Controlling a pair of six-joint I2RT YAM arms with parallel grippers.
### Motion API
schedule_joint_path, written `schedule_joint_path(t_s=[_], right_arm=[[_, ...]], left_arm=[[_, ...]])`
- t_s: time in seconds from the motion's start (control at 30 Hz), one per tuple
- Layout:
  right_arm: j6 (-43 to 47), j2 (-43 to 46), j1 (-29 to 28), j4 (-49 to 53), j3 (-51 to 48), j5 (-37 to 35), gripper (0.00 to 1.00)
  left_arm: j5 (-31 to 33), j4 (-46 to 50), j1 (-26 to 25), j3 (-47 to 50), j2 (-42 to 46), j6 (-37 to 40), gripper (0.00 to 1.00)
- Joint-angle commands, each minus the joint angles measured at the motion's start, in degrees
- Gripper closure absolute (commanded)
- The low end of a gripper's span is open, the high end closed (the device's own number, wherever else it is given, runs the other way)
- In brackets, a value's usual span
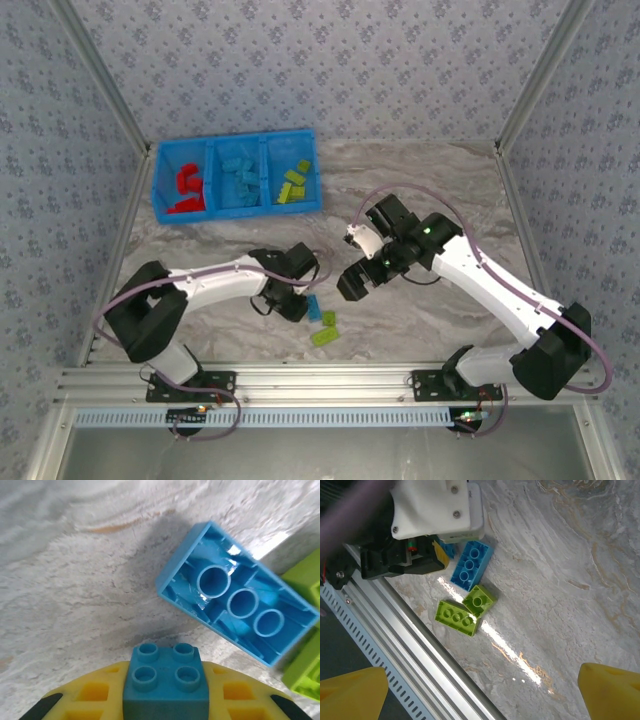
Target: Sort the legos into containers by color
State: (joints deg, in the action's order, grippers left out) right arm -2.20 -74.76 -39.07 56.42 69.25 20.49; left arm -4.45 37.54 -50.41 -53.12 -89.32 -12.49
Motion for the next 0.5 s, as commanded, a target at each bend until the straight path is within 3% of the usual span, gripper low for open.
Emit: schedule_joint_path(t_s=[0.0, 0.1, 0.2, 0.33, 0.47], right_arm=[[-1.8, 2.8, 0.3, -2.9, -0.4, 1.1, 0.00], [-3.8, 5.9, 0.6, -8.2, -1.9, -1.9, 0.00], [-6.0, 8.8, 1.7, -13.0, -4.2, -4.7, 0.00], [-8.2, 11.5, 3.0, -16.4, -6.6, -5.2, 0.00], [-9.5, 12.9, 3.1, -16.5, -7.8, -5.1, 0.00]], left_arm=[[2.8, -0.2, 5.6, -1.8, 8.5, 0.5, 0.77], [5.1, -1.8, 15.3, -5.6, 12.2, 1.5, 0.79], [9.5, -4.7, 24.0, -11.1, 10.5, 1.6, 0.81], [15.6, -6.9, 31.6, -20.1, 0.0, 2.6, 0.83], [21.3, -10.0, 36.2, -27.2, -10.0, 3.8, 0.83]])
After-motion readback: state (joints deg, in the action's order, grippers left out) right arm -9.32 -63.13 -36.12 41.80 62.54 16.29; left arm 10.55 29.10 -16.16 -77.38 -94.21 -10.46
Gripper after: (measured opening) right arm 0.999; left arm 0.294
